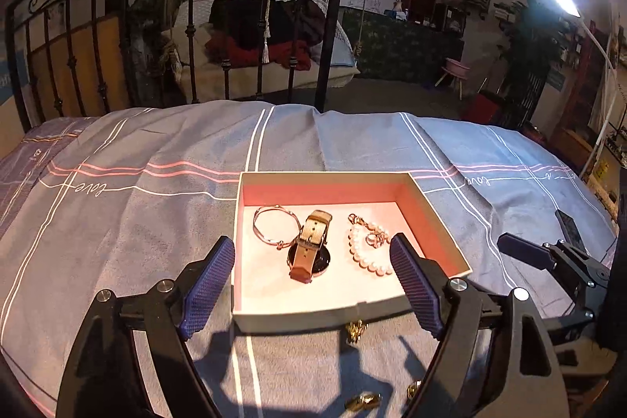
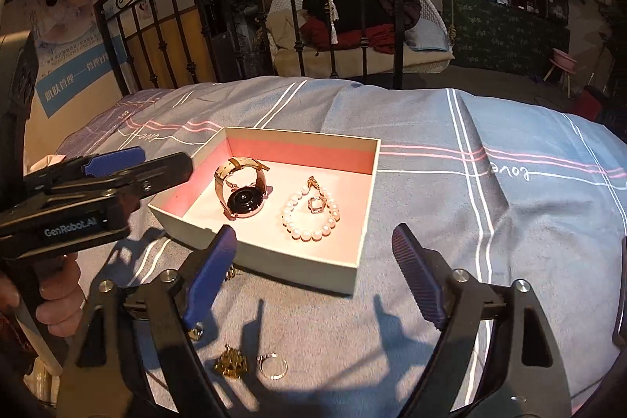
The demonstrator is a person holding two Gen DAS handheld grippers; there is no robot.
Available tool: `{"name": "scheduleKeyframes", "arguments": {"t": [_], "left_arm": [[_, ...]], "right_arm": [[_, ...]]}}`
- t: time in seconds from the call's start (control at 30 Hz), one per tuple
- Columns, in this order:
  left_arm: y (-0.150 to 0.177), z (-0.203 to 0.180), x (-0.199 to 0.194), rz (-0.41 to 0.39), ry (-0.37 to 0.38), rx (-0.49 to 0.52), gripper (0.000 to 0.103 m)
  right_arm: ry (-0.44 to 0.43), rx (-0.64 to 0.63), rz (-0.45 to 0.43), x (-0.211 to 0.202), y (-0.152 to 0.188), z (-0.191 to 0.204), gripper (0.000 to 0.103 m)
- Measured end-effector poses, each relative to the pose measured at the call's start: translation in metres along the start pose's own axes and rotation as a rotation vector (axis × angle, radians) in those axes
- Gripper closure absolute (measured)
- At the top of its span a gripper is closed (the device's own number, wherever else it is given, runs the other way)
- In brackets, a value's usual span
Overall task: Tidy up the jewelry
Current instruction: 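Lower the bangle and ring into the box and open both tools, then grasp a small gold earring with the left tool while the right tool grasps another silver ring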
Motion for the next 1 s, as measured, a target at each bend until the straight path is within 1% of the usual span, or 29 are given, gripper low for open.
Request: {"name": "scheduleKeyframes", "arguments": {"t": [0.1,0.23,0.3,0.37,0.4,0.5,0.63,0.77,0.87,1.0], "left_arm": [[0.030,-0.006,-0.016,0.017,0.022,-0.005,0.023],[0.075,-0.018,-0.020,0.081,0.048,-0.009,0.023],[0.092,-0.023,-0.017,0.112,0.049,-0.002,0.023],[0.102,-0.023,-0.011,0.139,0.031,0.021,0.023],[0.105,-0.023,-0.009,0.147,0.017,0.032,0.023],[0.109,-0.023,-0.002,0.166,0.019,0.030,0.024],[0.109,-0.018,0.008,0.186,-0.024,0.044,0.024],[0.111,-0.014,0.012,0.199,-0.065,0.049,0.024],[0.111,-0.012,0.013,0.203,-0.104,0.057,0.023],[0.112,-0.007,0.011,0.204,-0.125,0.043,0.023]], "right_arm": [[-0.013,0.032,0.018,-0.014,0.026,-0.009,0.021],[0.001,0.044,0.077,-0.018,0.068,-0.020,0.021],[-0.001,0.051,0.102,-0.017,0.083,-0.022,0.021],[0.009,0.041,0.117,-0.015,0.093,-0.022,0.021],[0.012,0.033,0.117,-0.014,0.095,-0.022,0.021],[0.016,0.014,0.115,-0.014,0.098,-0.019,0.021],[0.030,-0.008,0.115,-0.013,0.100,-0.019,0.021],[0.064,-0.058,0.117,-0.012,0.102,-0.017,0.021],[0.084,-0.088,0.124,-0.009,0.102,-0.016,0.021],[0.091,-0.097,0.137,-0.006,0.101,-0.016,0.021]]}}
Point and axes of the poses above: each gripper's, at about its wrist camera, not at the fingertips, and x roughly the way its jaws point, z to its left, y to its underside, the point moved 10 cm from there along x, roughly the way its jaws point, and after that the axes turned 10 degrees about x, right-handed, at the moved point
